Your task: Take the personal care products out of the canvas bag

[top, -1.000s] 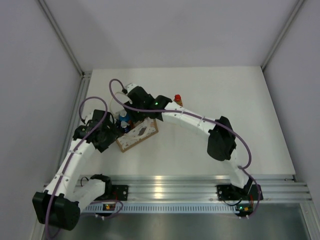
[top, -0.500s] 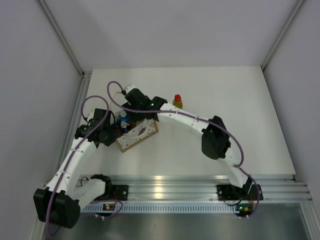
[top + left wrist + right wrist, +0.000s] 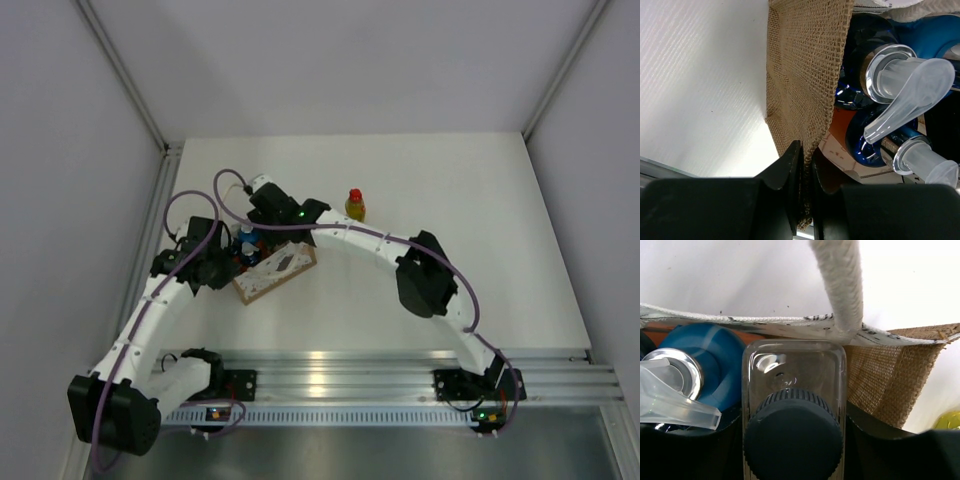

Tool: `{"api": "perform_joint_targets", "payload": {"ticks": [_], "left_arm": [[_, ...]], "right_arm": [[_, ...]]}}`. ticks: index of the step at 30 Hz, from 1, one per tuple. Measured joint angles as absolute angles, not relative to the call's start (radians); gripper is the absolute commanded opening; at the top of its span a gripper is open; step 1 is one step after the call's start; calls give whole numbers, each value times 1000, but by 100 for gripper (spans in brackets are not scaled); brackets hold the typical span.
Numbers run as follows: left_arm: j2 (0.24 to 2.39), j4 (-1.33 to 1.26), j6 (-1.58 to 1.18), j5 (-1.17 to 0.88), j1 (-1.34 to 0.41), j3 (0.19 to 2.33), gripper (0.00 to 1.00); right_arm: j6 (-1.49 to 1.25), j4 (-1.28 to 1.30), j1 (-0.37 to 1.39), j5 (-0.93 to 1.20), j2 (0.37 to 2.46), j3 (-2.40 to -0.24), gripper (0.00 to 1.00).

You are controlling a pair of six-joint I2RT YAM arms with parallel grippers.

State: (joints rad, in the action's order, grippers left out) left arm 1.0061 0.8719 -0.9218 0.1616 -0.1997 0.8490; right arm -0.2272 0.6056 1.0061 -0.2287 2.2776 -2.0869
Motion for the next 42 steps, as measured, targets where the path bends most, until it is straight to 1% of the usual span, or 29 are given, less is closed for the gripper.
{"api": "perform_joint_targets", "payload": {"ticks": [1,2,3,10,11,13,25,42], "left_arm": [[1006,871,-922,161,-200,849,14],[1006,871,-922,160,-200,849,14],[1006,871,-922,160,-200,849,14],[1006,871,-922,157,-200,847,14],[1006,871,-922,157,-200,847,11],[1006,871,-922,157,-200,847,10],[1006,871,-922,156,-199,847,11],[1006,872,-921,157,-199,846,11]], "right_arm": [[-224,591,1006,-231,2272,-2074,11],[-220,571,1006,-232,2263,-2055,3],[-218,554,1006,-233,2254,-2035,0],[-198,490,1005,-233,2224,-1972,0],[-194,487,1005,-233,2223,-1970,0],[-189,487,1005,-232,2221,-1970,0],[-156,496,1002,-234,2190,-1955,0],[-134,503,996,-243,1975,-1950,0]]}}
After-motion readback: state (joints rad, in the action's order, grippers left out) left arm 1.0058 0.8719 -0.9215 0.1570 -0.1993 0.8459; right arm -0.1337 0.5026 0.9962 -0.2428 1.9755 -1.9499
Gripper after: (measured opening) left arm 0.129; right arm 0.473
